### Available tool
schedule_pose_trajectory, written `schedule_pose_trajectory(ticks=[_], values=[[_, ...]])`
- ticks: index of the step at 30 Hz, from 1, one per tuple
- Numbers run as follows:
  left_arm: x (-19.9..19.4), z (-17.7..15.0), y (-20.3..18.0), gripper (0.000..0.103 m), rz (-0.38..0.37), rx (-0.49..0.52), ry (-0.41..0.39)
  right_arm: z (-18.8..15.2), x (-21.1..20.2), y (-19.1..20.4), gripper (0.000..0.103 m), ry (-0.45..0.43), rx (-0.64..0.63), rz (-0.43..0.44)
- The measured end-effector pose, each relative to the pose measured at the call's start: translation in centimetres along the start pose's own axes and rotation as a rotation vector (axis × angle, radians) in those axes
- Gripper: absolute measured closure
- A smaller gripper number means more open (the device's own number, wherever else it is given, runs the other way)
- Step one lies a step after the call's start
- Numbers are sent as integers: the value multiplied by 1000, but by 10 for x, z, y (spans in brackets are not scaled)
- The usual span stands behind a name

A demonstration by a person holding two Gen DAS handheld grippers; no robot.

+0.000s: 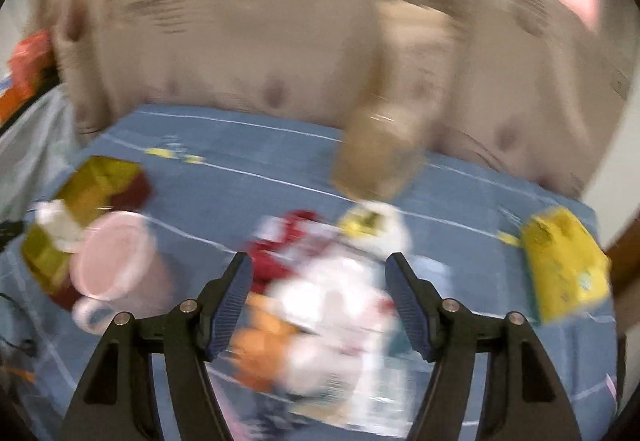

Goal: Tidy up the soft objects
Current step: 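Grasp the blue towel with the right gripper while the left tool moves to the orange plush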

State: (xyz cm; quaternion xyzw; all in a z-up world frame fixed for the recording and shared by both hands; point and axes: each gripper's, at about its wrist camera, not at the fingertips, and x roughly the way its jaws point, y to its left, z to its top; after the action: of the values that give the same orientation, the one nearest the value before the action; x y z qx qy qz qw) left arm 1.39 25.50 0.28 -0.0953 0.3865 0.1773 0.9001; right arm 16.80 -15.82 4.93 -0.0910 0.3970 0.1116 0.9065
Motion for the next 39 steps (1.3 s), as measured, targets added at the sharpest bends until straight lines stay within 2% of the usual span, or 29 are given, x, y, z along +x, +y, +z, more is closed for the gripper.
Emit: schedule_pose_trajectory(ticks=[4,7,10,17,23,26,28,32,37,39], values=[[-3,0,-4,44,-4,16,-9,-19,19,-48,37,46,63,-67],[-9,0,-11,44,-20,41,-25,-33,32,-67,38,73,89,-90],[-17,0,-23,44,-59,73,-36,-44,48,-77,44,102,110,-84],[-34,-4,-62,44,-149,125,-14,-52,80,-78,45,117,108,-55],[-49,-10,-120,43,-237,237,-6,-55,103,-101,54,113,171,-69],[-53,-16,-151,43,-284,291,6,-60,105,-104,64,99,172,-51],[-52,-21,-172,43,-323,325,26,-61,103,-103,74,90,162,-52],[-46,-33,-214,43,-383,392,73,-66,95,-103,77,83,148,-82],[-41,-51,-262,43,-445,479,124,-75,81,-121,77,87,182,-141],[-37,-59,-278,43,-471,509,145,-81,78,-133,77,87,217,-121]])
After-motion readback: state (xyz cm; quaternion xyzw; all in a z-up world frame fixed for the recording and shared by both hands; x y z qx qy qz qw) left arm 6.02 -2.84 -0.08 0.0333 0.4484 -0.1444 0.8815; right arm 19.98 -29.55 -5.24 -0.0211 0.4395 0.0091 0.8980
